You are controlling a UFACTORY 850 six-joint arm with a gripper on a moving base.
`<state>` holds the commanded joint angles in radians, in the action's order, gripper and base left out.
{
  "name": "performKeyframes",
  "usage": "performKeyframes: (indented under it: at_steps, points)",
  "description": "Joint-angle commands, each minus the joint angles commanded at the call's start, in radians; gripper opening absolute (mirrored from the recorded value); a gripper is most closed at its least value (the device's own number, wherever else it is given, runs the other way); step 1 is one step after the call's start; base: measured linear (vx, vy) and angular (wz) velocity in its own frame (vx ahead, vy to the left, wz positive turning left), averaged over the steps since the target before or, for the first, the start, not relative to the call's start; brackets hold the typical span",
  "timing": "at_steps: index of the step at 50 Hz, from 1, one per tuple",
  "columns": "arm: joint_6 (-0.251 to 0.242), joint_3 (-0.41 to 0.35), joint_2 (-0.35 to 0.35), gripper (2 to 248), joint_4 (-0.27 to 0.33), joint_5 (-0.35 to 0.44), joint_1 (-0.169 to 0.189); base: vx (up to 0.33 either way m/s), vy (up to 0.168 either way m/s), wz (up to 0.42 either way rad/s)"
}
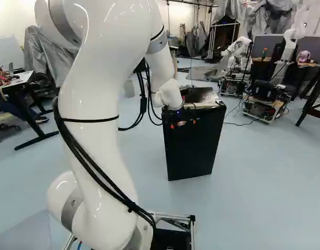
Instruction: Grab a drink from the fridge
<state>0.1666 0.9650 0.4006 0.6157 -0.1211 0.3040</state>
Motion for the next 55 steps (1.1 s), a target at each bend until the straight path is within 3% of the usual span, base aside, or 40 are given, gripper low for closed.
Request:
performKeyframes:
  at_steps: [31, 55]
  points:
    - [0.0, 0.053, 0.04, 247, 0.0, 0.0, -0.031, 0.0, 0.0, 0.0]
    - [0.0, 0.057, 0.043, 247, 0.0, 0.0, -0.033, 0.0, 0.0, 0.0]
